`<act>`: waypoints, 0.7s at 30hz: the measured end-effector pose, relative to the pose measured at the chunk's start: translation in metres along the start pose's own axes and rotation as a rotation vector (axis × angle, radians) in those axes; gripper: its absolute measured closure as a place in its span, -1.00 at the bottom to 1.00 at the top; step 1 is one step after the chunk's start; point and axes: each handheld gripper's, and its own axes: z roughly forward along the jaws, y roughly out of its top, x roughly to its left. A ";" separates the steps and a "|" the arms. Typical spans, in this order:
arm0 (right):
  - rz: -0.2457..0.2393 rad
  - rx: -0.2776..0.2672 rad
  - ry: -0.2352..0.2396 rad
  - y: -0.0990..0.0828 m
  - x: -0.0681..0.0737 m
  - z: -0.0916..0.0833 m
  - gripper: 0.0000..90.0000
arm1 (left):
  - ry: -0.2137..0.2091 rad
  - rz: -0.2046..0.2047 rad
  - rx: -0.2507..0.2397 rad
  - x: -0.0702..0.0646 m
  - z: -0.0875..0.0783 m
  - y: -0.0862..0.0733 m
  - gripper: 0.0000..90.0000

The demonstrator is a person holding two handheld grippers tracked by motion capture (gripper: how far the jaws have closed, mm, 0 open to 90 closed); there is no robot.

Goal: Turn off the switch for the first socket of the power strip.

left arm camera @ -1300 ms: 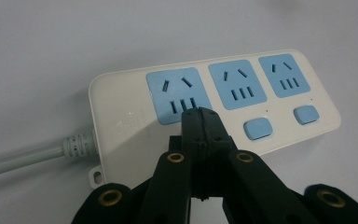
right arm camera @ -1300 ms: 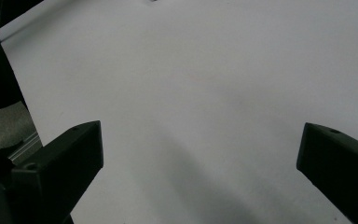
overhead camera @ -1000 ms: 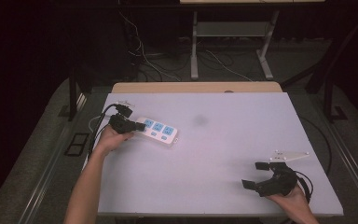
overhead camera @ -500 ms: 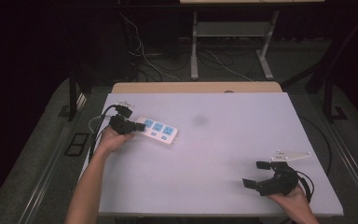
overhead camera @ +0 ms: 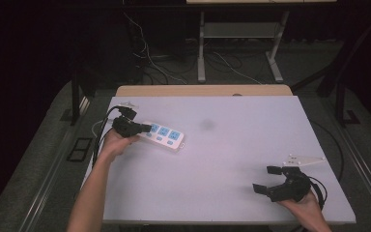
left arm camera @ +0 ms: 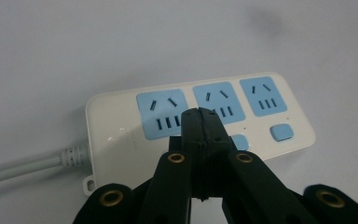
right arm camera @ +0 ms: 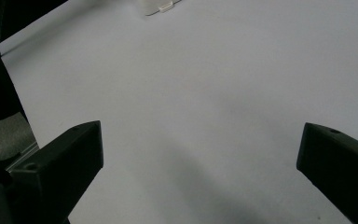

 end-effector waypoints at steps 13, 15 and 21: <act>-0.002 -0.010 0.000 0.000 0.001 -0.002 -0.99 | 0.030 0.012 -0.055 -0.017 -0.031 0.001 0.74; -0.004 -0.010 0.000 0.000 0.001 -0.002 -0.99 | 0.028 0.017 -0.065 -0.021 -0.036 0.000 0.65; -0.004 -0.020 0.001 0.000 0.002 -0.005 -0.99 | 0.022 -0.006 -0.105 -0.031 -0.050 -0.006 -0.02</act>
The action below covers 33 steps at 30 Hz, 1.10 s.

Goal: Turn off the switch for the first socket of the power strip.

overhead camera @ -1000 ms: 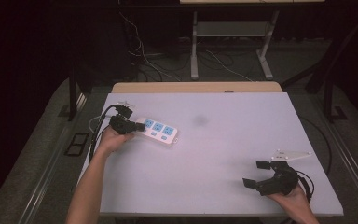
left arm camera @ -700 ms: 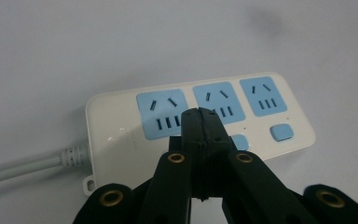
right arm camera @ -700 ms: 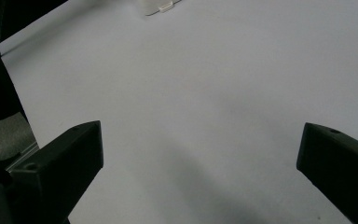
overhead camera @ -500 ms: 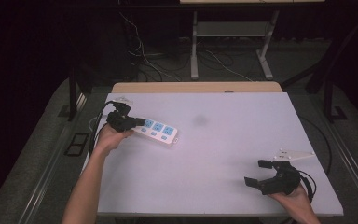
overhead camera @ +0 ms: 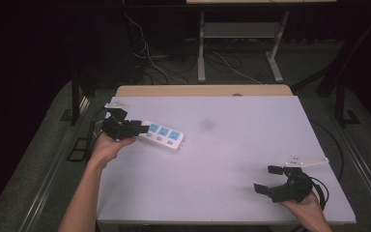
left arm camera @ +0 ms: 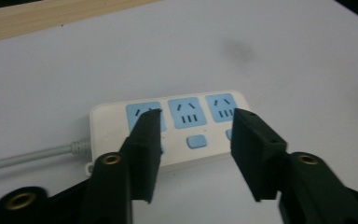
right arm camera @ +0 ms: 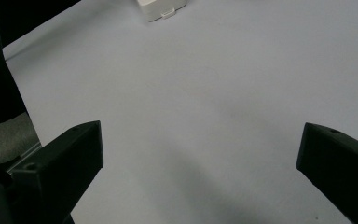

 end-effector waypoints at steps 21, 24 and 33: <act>-0.003 -0.004 0.008 0.000 0.002 -0.001 -0.99 | -0.022 -0.025 -0.102 -0.038 -0.017 -0.043 -1.00; -0.004 -0.002 0.010 0.000 0.003 0.000 -0.99 | -0.028 -0.030 -0.123 -0.040 -0.019 -0.048 -1.00; -0.005 -0.002 0.009 0.000 0.003 0.000 -0.99 | -0.032 -0.025 -0.159 -0.050 -0.022 -0.063 -1.00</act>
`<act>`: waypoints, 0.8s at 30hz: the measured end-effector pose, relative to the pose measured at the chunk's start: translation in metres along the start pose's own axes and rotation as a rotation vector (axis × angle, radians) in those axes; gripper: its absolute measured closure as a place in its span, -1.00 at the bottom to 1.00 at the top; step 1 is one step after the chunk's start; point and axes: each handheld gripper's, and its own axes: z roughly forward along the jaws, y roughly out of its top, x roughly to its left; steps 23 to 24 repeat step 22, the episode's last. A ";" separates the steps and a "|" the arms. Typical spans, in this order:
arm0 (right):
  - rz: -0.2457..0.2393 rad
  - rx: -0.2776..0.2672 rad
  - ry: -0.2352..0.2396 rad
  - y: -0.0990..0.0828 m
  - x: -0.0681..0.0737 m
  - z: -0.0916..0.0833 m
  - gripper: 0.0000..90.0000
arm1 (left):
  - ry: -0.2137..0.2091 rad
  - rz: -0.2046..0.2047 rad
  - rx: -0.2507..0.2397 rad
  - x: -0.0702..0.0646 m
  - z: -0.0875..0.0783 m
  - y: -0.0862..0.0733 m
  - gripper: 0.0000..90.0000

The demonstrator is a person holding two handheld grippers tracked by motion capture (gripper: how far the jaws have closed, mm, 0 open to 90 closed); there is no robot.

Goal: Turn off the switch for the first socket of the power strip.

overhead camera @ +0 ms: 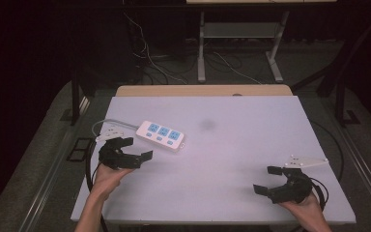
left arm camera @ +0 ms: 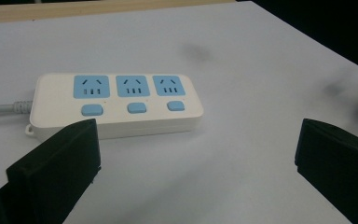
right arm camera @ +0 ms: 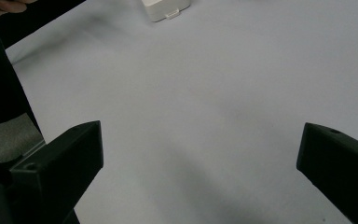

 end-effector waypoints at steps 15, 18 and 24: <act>-0.003 -0.005 -0.002 0.000 0.001 -0.001 -0.99 | -0.049 0.039 -0.040 -0.034 -0.013 -0.037 -1.00; -0.003 -0.003 -0.002 0.000 0.001 -0.001 -0.99 | -0.052 0.051 -0.038 -0.039 -0.013 -0.042 -1.00; -0.003 -0.005 -0.003 0.000 0.001 -0.001 -0.99 | -0.050 0.056 -0.046 -0.044 -0.014 -0.048 -1.00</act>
